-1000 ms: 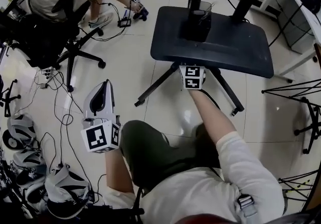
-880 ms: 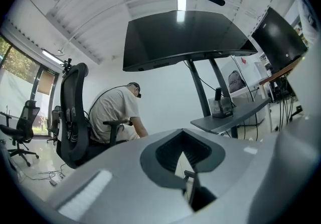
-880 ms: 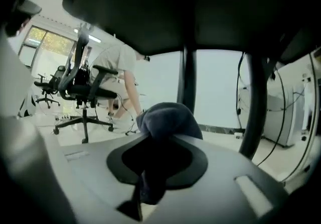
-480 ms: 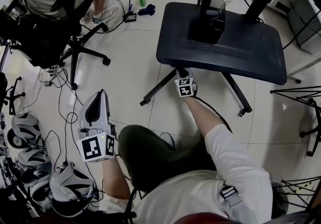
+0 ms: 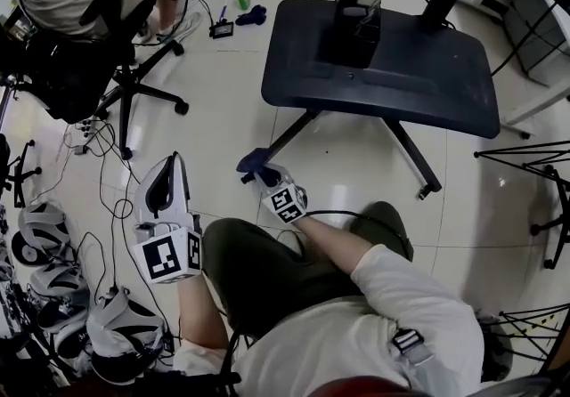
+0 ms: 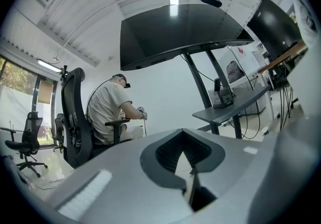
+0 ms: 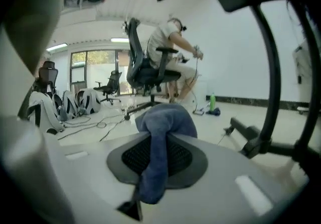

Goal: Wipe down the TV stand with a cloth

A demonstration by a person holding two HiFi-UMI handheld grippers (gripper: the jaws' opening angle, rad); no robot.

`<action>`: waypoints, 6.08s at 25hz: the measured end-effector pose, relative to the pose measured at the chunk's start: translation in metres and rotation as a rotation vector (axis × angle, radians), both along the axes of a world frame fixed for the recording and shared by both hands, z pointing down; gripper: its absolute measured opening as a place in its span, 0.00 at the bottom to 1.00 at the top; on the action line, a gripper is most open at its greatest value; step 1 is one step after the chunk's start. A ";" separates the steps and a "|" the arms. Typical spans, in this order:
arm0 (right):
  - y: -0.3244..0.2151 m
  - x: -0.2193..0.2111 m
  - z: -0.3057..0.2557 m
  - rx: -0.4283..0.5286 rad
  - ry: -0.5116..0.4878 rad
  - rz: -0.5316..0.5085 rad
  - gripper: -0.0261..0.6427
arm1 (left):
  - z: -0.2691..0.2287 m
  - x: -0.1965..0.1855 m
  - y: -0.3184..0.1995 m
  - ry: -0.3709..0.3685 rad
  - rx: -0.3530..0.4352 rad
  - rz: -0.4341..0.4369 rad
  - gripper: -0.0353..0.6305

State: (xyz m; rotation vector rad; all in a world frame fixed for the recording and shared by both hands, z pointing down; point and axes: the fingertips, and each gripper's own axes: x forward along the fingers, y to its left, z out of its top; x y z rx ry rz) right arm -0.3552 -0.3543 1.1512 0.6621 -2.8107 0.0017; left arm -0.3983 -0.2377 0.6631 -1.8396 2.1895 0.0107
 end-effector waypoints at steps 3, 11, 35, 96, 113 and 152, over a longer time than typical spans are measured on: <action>-0.004 0.107 -0.135 0.150 -0.146 0.119 0.13 | -0.006 0.007 0.000 0.036 0.015 0.053 0.42; -0.067 0.367 -0.331 0.226 -0.307 0.519 0.13 | -0.031 0.052 -0.038 0.082 0.047 0.162 0.42; -0.278 0.359 0.039 -0.129 0.024 0.611 0.13 | -0.001 0.095 -0.074 -0.033 -0.058 0.198 0.42; 0.222 0.488 -1.180 0.344 -0.386 0.663 0.13 | -0.708 0.261 0.099 -0.045 -0.064 0.435 0.43; 0.398 0.519 -1.361 0.414 -0.393 0.530 0.13 | -0.897 0.307 0.305 -0.057 0.071 0.424 0.43; 0.494 0.486 -1.392 0.408 -0.393 0.601 0.13 | -0.871 0.277 0.382 -0.065 -0.142 0.513 0.42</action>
